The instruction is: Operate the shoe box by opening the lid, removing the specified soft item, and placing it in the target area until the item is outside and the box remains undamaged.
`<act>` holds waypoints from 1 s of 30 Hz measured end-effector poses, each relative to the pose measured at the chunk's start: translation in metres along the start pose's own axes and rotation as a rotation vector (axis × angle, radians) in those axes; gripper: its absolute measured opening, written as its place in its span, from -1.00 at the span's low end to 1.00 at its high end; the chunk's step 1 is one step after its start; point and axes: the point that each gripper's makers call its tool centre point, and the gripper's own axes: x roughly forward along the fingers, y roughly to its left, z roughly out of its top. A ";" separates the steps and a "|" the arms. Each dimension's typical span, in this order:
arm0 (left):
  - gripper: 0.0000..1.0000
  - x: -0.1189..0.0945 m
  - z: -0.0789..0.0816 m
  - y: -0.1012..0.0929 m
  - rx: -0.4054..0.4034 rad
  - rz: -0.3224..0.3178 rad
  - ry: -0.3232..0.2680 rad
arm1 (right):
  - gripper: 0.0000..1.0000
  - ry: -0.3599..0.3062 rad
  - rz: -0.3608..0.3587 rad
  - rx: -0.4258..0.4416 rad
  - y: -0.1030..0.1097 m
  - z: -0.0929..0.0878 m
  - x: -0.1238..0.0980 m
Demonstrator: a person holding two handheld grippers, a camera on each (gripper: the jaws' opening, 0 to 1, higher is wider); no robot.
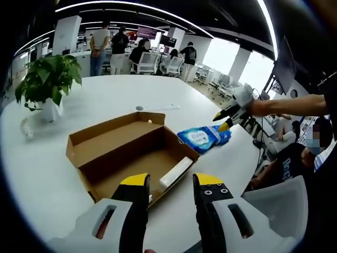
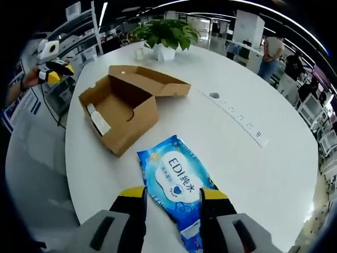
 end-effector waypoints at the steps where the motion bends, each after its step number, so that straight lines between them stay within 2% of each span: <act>1: -0.34 -0.001 0.000 0.004 -0.002 0.002 -0.002 | -0.26 -0.023 0.006 0.014 0.006 0.006 0.004; 6: -0.34 -0.011 -0.004 0.014 -0.013 0.006 -0.006 | -0.25 -0.127 0.059 0.082 0.043 0.038 0.019; 14: -0.33 -0.022 -0.006 0.021 -0.026 0.017 -0.021 | -0.24 -0.235 0.096 0.137 0.082 0.079 0.037; 23: -0.27 -0.031 -0.017 0.047 -0.024 0.055 -0.022 | -0.18 -0.269 0.144 0.109 0.125 0.114 0.054; 30: -0.16 -0.041 -0.022 0.058 0.000 0.051 -0.026 | -0.14 -0.202 0.181 -0.005 0.147 0.119 0.069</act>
